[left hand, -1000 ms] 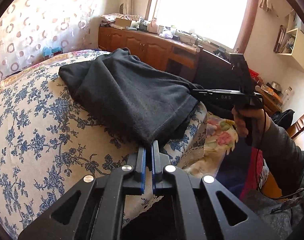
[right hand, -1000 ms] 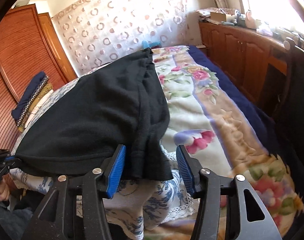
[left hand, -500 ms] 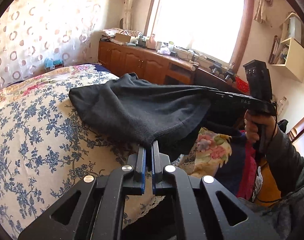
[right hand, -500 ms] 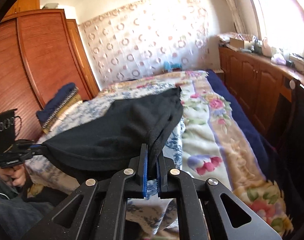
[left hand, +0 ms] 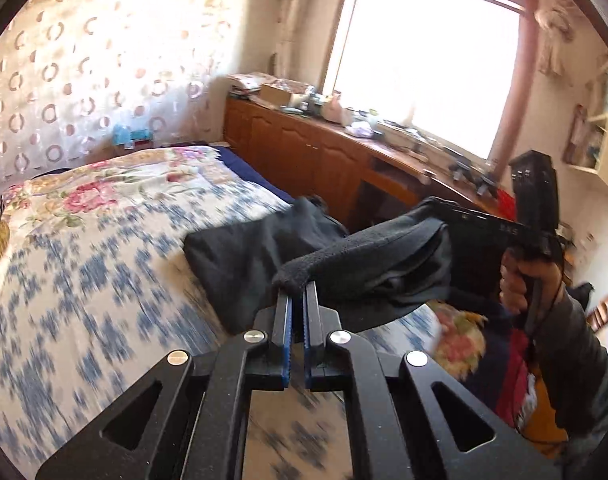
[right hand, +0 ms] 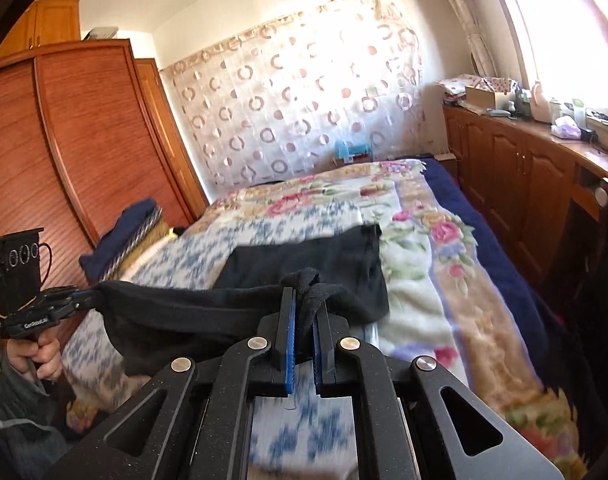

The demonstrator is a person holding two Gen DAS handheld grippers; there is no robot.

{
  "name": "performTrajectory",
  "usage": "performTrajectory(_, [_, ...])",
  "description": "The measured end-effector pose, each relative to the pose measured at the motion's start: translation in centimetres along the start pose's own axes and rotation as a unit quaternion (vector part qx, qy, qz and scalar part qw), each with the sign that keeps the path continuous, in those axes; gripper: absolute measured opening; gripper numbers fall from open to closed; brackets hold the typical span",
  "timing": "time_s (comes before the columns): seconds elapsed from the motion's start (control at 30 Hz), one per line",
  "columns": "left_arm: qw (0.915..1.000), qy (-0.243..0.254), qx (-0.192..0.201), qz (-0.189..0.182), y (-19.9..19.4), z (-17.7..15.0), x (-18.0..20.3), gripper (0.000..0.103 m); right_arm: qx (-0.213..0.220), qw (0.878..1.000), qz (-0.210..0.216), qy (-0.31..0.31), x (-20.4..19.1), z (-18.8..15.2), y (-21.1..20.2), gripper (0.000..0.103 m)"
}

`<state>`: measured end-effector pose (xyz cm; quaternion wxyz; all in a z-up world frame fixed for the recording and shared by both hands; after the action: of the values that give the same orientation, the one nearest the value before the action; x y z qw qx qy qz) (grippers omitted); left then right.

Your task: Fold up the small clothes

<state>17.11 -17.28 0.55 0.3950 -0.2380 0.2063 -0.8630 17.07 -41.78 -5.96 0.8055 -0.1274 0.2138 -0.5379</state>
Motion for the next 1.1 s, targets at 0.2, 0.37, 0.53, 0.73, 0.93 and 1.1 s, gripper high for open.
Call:
performTrajectory(0.2, [0.9989,-0.03,-0.021,0.029,5.7,3.9,-5.1,0.005,-0.019,1.0,-0.018,-0.006,1.4,3.2,7.4,0.006])
performTrajectory(0.37, [0.9977,-0.045,-0.04,0.032,9.3,4.7,-8.0,0.005,-0.045,0.999,-0.024,-0.01,1.4,4.1,11.5,0.006])
performTrajectory(0.53, [0.997,-0.045,-0.047,0.041,12.0,5.4,-9.6,0.005,-0.067,0.997,-0.028,-0.008,2.1,5.4,15.3,0.006])
performTrajectory(0.73, [0.9976,-0.019,-0.044,0.051,12.7,5.4,-10.0,0.041,-0.08,0.996,-0.04,-0.011,2.0,6.4,17.3,0.007])
performTrajectory(0.93, [0.9967,-0.003,-0.07,0.041,12.9,3.9,-9.7,0.045,-0.073,0.992,-0.086,-0.059,1.0,7.6,16.7,0.043])
performTrajectory(1.1, [0.9944,0.011,-0.103,0.025,14.0,2.1,-8.8,0.045,-0.048,0.992,-0.097,-0.066,0.5,8.4,14.4,0.056])
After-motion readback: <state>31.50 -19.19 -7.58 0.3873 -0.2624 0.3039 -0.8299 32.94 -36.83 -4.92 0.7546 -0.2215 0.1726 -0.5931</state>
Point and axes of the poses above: each gripper's, at about its wrist camera, not at the fingertips, and y roughly the way its jaws point, x to its right, z to its top, the point moved 6 cm from there along y, roughly the way its jaws point, and after that the axes turned 2 degrees about -y, right-handed, at the moved point
